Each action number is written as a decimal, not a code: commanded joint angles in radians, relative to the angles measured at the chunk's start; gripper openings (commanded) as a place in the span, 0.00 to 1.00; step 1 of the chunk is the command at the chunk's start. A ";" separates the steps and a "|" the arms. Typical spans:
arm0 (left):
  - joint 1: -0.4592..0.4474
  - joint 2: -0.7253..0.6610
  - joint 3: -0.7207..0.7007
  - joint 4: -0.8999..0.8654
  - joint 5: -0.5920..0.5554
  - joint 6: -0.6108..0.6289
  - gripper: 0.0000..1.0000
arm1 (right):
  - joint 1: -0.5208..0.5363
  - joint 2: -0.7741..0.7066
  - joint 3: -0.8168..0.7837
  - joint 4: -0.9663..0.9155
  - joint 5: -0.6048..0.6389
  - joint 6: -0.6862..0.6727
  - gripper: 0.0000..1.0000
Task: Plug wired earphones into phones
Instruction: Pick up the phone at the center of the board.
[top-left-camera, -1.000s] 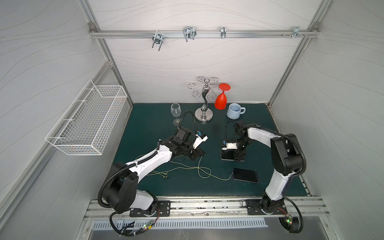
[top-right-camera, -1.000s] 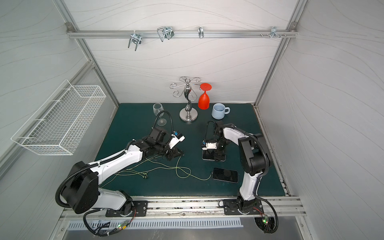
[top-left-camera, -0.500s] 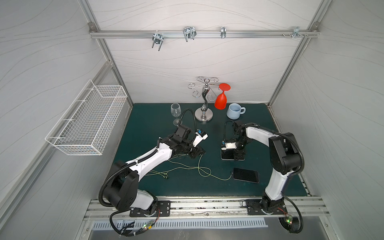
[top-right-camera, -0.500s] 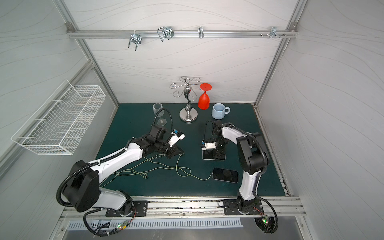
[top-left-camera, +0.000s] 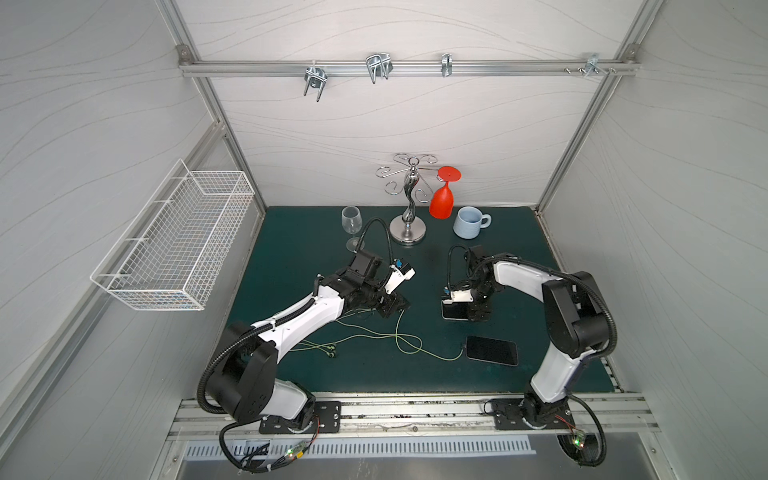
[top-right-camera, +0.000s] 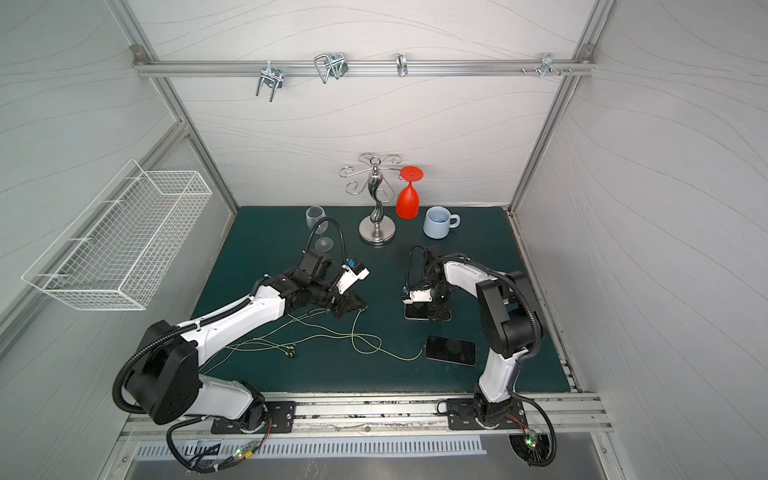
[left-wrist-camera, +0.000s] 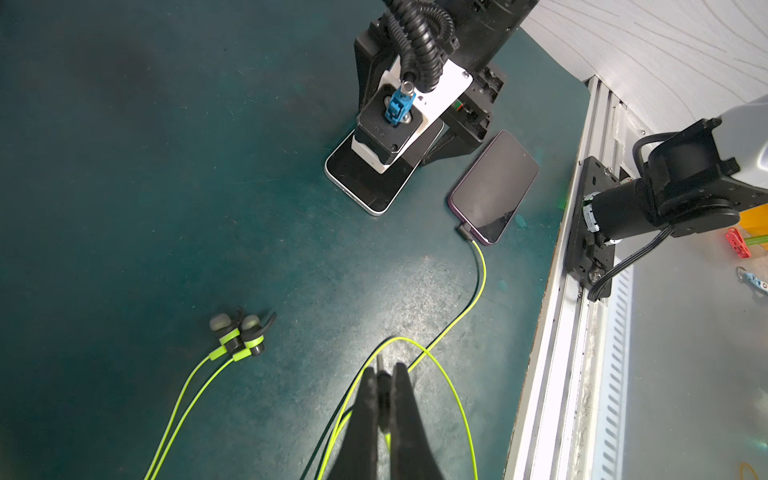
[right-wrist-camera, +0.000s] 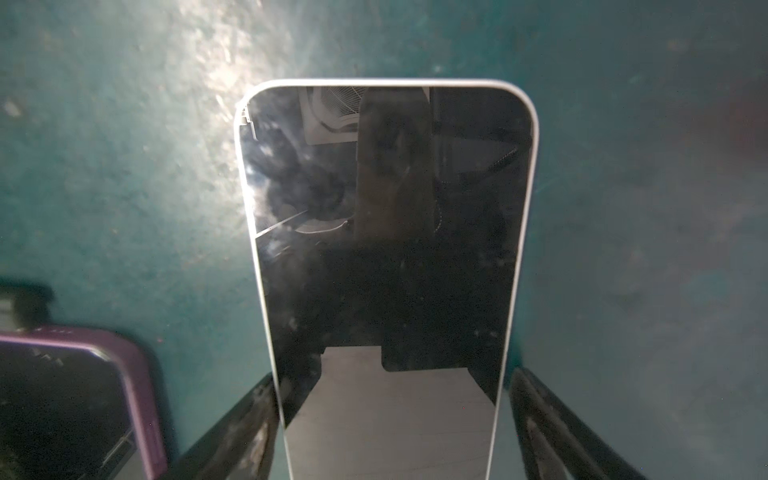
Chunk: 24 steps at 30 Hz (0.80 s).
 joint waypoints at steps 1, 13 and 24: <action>0.005 -0.007 0.025 0.034 0.013 -0.006 0.00 | 0.016 0.088 -0.081 -0.016 -0.012 -0.027 0.81; 0.007 -0.057 0.048 0.118 -0.060 -0.189 0.00 | 0.012 -0.168 -0.142 0.128 -0.003 0.124 0.73; 0.005 -0.075 0.170 0.195 -0.052 -0.472 0.00 | -0.018 -0.624 -0.273 0.284 -0.069 0.201 0.73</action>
